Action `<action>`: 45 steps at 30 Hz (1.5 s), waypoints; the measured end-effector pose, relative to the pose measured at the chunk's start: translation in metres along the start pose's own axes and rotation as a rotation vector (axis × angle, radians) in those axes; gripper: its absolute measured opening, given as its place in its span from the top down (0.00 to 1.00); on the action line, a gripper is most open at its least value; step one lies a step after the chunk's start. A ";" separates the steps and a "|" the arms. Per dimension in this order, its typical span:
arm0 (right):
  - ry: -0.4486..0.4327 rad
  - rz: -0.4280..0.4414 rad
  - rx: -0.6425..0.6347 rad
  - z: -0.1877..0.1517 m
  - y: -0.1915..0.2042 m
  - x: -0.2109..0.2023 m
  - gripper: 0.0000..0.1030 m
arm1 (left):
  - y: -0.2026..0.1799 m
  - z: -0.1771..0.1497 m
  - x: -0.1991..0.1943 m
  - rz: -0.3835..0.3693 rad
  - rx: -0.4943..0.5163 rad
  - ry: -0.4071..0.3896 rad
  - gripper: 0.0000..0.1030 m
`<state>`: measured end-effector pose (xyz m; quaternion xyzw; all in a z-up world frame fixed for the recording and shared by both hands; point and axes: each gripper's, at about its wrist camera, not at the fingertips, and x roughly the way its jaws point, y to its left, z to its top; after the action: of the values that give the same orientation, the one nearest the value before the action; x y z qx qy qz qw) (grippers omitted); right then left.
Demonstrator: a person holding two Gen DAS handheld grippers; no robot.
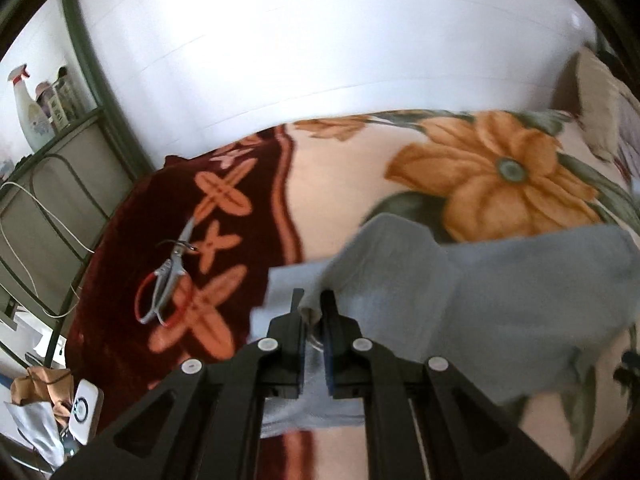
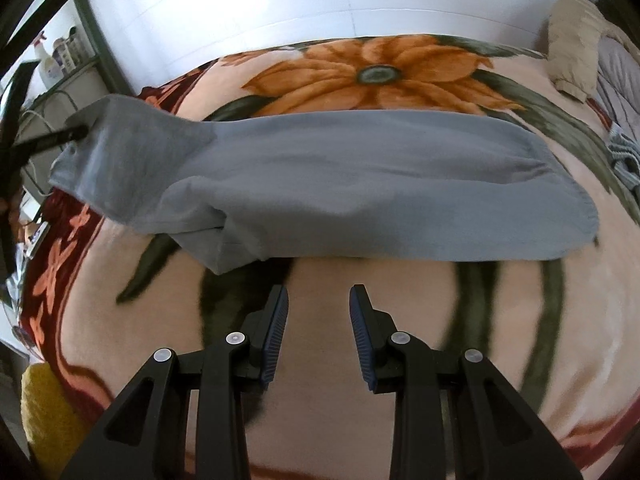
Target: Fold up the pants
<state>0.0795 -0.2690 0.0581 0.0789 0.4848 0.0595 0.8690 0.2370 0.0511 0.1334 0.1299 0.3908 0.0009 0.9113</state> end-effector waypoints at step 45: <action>0.035 -0.073 -0.146 0.025 0.078 0.060 0.69 | -0.054 -0.065 0.046 -0.288 -0.054 0.186 0.34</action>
<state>0.1297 -0.1835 0.0362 -0.0036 0.4969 0.0642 0.8654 0.2175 0.0191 0.0453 0.0473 0.4879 -0.1070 0.8650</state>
